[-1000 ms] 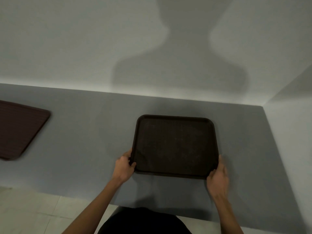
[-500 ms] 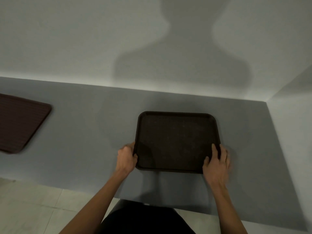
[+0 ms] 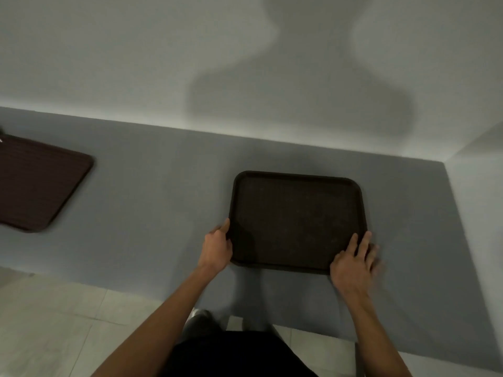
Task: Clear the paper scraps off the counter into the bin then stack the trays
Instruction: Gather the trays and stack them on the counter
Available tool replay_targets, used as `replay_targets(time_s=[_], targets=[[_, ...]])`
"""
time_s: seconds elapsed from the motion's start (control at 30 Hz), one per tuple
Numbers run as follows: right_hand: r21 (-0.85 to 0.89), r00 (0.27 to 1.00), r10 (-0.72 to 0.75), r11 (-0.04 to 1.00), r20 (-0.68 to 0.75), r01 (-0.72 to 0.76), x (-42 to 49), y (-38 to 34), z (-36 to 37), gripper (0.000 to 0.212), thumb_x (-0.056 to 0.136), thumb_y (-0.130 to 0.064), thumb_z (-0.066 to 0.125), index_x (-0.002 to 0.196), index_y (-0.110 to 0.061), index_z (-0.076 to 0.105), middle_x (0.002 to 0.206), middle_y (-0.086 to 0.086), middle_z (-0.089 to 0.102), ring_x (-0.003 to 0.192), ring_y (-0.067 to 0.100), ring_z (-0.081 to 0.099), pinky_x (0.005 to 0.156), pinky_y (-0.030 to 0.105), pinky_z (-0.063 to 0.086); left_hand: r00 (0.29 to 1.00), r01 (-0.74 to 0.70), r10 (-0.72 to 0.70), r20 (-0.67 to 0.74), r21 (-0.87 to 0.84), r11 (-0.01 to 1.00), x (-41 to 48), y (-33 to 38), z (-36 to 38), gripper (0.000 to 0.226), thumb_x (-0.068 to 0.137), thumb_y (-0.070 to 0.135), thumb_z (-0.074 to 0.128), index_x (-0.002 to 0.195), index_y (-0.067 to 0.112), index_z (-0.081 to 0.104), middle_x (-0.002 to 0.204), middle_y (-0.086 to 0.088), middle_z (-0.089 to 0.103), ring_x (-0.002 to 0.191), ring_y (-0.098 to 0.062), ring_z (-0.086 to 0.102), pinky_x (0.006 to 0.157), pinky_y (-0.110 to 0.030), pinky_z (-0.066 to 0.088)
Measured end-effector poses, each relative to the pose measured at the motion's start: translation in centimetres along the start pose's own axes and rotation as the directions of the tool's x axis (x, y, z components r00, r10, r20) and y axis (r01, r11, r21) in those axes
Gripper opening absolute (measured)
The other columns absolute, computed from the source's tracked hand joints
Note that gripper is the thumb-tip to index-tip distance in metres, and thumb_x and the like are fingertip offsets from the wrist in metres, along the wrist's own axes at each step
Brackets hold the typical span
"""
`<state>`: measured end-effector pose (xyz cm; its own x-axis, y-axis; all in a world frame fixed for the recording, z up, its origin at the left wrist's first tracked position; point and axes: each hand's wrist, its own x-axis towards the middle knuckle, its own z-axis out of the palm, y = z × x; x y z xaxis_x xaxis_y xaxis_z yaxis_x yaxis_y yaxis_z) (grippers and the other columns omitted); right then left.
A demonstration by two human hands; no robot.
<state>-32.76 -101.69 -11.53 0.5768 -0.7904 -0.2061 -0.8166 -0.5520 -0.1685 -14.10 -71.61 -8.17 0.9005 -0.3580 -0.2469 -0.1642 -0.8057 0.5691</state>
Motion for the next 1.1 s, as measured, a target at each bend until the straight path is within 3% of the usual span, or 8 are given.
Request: replay_targets(time_s=[0.13,0.27,0.43,0.63,0.77,0.93,1.03,1.1], targets=[[0.098,0.985,-0.151,0.982,-0.087,0.159,-2.3,-4.7,-2.1,0.070,0.102,-0.025,0.055,0.164,-0.010,0.027,0.175,0.016,0.011,0.161,0.040,0.009,0.127,0.061,0.015,0.994,-0.021,0.009,-0.109,-0.108,0.994,-1.8,-2.6,-3.2,0.051,0.097,0.018,0.062,0.147,0.022,0.051,0.140,-0.007,0.060,0.109,-0.032,0.068,0.098,-0.040,0.054],[0.291,0.928,-0.348,0.881,-0.134,0.372,-7.3,-13.8,-2.1,0.049,0.104,-0.024,0.057,0.151,-0.012,0.049,0.167,0.011,0.037,0.157,0.030,0.029,0.124,0.049,0.033,0.969,-0.006,-0.015,-0.246,-0.082,0.997,-3.6,-8.0,-8.5,0.047,0.099,0.020,0.062,0.144,0.020,0.052,0.146,-0.005,0.057,0.126,-0.031,0.059,0.104,-0.036,0.046],[0.491,0.868,-0.493,0.741,-0.066,0.458,-13.9,-26.8,1.2,0.031,0.102,-0.021,0.064,0.133,-0.018,0.064,0.145,0.003,0.064,0.134,0.023,0.059,0.110,0.030,0.044,0.928,0.104,-0.109,-0.357,-0.033,0.994,-4.5,-18.3,-16.5,0.035,0.098,0.020,0.064,0.133,0.019,0.061,0.133,-0.008,0.064,0.119,-0.034,0.060,0.099,-0.042,0.050],[0.624,0.846,-0.514,0.710,0.143,0.326,-20.8,-43.1,6.8,0.012,0.102,-0.025,0.061,0.112,-0.029,0.067,0.101,-0.006,0.078,0.098,0.016,0.074,0.094,0.027,0.050,0.883,0.180,-0.190,-0.430,-0.064,0.982,-4.1,-31.8,-26.2,0.032,0.097,0.017,0.063,0.130,0.016,0.063,0.131,-0.010,0.066,0.122,-0.033,0.060,0.103,-0.044,0.048],[0.683,0.820,-0.512,0.697,0.257,0.221,-25.0,-54.0,10.9,0.008,0.095,-0.034,0.058,0.096,-0.037,0.065,0.088,-0.009,0.078,0.087,0.014,0.076,0.084,0.012,0.044,0.847,0.197,-0.246,-0.472,-0.151,0.969,-4.4,-38.6,-31.9,0.032,0.098,0.014,0.063,0.129,0.013,0.063,0.128,-0.007,0.068,0.118,-0.026,0.063,0.100,-0.044,0.052],[0.740,0.799,-0.468,0.671,0.377,0.044,-27.8,-65.6,19.2,0.037,0.080,-0.064,0.041,0.094,-0.038,0.063,0.079,-0.007,0.076,0.082,0.025,0.076,0.084,0.049,0.062,0.812,0.204,-0.333,-0.479,-0.301,0.932,-4.4,-44.3,-37.0,0.029,0.099,0.016,0.063,0.128,0.012,0.064,0.124,-0.004,0.070,0.112,-0.022,0.065,0.091,-0.034,0.054],[0.719,0.815,-0.402,0.695,0.418,-0.026,-29.3,-70.8,21.4,0.049,0.086,-0.070,0.039,0.084,-0.026,0.060,0.074,-0.004,0.076,0.090,0.031,0.075,0.092,0.049,0.058,0.790,0.197,-0.372,-0.487,-0.374,0.906,-5.0,-46.5,-39.2,0.027,0.100,0.018,0.062,0.127,0.013,0.064,0.123,-0.002,0.071,0.108,-0.019,0.067,0.092,-0.033,0.055],[0.682,0.840,-0.319,0.727,0.439,-0.080,-31.1,-73.5,18.5,0.055,0.092,-0.071,0.039,0.094,-0.023,0.065,0.094,0.005,0.078,0.108,0.036,0.070,0.099,0.046,0.054,0.777,0.190,-0.395,-0.489,-0.416,0.889,-5.3,-47.8,-40.5,0.027,0.100,0.019,0.063,0.127,0.016,0.064,0.123,0.000,0.071,0.109,-0.016,0.068,0.093,-0.033,0.056]])
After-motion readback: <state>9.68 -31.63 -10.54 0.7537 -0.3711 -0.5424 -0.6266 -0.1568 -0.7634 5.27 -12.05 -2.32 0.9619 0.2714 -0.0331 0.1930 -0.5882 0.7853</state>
